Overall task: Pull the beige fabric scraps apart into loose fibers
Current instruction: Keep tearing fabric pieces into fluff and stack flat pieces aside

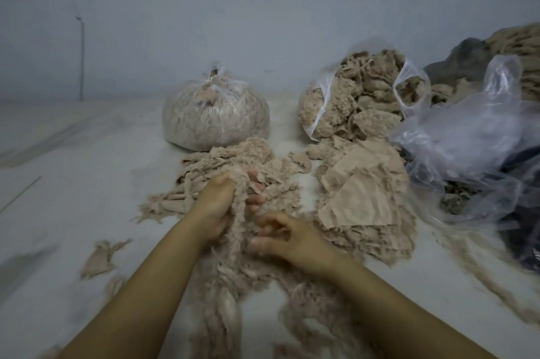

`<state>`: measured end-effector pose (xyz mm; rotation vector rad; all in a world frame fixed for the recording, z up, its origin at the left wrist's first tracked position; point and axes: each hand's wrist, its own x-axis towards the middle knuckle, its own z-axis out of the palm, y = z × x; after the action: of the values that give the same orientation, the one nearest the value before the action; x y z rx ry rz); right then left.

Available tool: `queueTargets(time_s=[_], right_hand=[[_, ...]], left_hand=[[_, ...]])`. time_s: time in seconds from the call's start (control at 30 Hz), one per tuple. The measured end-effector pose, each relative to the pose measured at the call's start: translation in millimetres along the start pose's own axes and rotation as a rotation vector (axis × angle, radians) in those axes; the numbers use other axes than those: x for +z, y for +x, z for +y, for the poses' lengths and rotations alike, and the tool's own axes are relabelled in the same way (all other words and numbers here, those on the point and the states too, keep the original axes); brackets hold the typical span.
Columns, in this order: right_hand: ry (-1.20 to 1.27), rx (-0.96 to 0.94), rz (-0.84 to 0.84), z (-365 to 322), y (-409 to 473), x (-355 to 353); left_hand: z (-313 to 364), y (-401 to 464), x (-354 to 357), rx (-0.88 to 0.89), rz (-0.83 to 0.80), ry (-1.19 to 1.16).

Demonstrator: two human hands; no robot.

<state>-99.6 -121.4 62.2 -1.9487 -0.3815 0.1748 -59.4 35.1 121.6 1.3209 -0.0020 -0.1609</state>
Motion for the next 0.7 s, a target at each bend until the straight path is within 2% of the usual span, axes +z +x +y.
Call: queueTargets(time_s=[0.1, 0.2, 0.27, 0.33, 0.4, 0.5, 0.57, 0.63, 0.7], right_hand=[[-0.184, -0.027, -0.137, 0.6, -5.0, 10.3], [-0.269, 0.032, -0.157, 8.9, -15.6, 5.6], [-0.29, 0.065, -0.15, 12.4, -23.0, -2.5], [-0.396, 0.1, -0.135, 13.5, -25.8, -10.4], [-0.505, 0.105, -0.024, 12.8, -20.2, -14.0], [-0.516, 0.067, 0.23, 5.9, -4.0, -10.5], [-0.631, 0.078, 0.206, 7.9, 6.0, -2.3], [-0.703, 0.061, 0.191, 18.7, 12.0, 4.5], [-0.571, -0.007, 0.341, 25.4, 12.7, 5.7]], left_hand=[[8.6, -1.4, -4.1, 0.023, 0.058, 0.024], [21.1, -1.4, -31.5, 0.048, 0.264, 0.097], [22.5, -0.8, -59.4, 0.036, 0.419, 0.421], [16.3, -3.9, -84.0, 0.016, 0.474, 0.826], [6.3, -9.9, -97.0, -0.091, 0.354, 1.138], [-7.6, -12.0, -90.8, -0.273, 0.103, 1.384], [-9.6, -11.7, -73.6, -0.288, 0.076, 1.619], [-18.6, -8.3, -62.1, -0.136, 0.187, 1.825], [-27.3, -5.8, -48.8, 0.213, 0.22, 1.645]])
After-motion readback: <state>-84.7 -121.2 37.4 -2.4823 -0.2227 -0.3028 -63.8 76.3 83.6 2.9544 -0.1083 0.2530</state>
